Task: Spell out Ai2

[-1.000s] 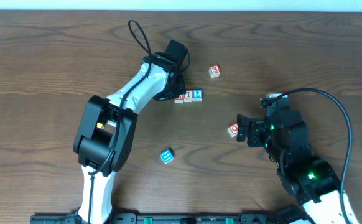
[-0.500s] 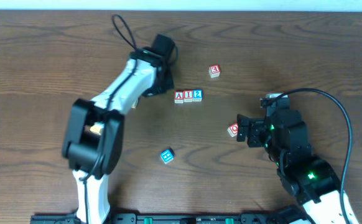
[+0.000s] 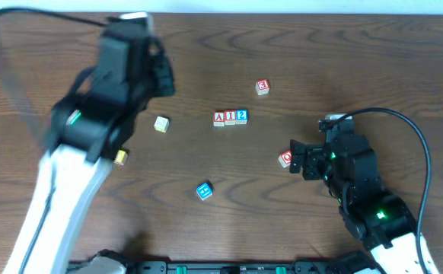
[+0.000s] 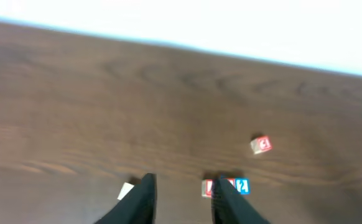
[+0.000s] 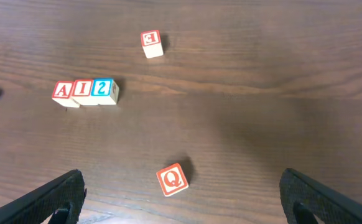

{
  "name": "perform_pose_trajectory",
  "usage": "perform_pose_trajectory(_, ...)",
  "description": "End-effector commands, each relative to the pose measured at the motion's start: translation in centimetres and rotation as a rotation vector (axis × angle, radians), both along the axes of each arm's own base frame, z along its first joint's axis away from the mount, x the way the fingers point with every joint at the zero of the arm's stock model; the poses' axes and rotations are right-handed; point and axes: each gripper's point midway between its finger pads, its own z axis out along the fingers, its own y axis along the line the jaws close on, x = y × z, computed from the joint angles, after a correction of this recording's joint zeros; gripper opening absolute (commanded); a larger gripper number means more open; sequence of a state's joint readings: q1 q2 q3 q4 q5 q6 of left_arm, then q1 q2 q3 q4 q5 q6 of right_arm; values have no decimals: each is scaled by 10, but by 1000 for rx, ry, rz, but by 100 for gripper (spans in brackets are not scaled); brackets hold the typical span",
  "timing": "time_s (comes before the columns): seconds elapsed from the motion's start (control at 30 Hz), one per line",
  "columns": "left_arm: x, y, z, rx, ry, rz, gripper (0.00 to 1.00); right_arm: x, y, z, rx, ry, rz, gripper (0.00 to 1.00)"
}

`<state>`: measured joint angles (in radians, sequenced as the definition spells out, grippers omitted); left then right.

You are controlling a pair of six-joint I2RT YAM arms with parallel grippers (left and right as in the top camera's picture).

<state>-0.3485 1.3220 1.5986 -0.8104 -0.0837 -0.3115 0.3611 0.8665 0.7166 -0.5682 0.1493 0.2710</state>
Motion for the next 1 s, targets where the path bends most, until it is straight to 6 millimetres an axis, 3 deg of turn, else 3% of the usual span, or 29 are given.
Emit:
perform_pose_trajectory(0.0,-33,17,42,-9,-113,13,47,0,-3,-2,8,6,-17,99)
perform_pose_trajectory(0.03,-45,22,52,-20,-142,14,56,0,-3,-2,8,6,-17,99)
perform_pose_trajectory(0.07,-58,27,62,-30,-170,14,84,0,-3,-2,8,6,-17,99)
perform_pose_trajectory(0.1,-69,31,70,-39,-195,15,95,0,-3,-2,8,6,-17,99)
perform_pose_trajectory(0.27,-126,57,93,-51,-276,48,95,0,-3,-2,8,6,-16,99)
perform_pose_trajectory(0.47,-164,78,101,-54,-332,83,95,0,-3,-2,8,6,-16,99)
perform_pose_trajectory(0.67,-191,103,76,24,-252,159,95,0,-3,-2,8,6,-16,99)
perform_pose_trajectory(0.97,-210,140,48,82,-161,361,95,0,-3,-2,8,6,-16,99)
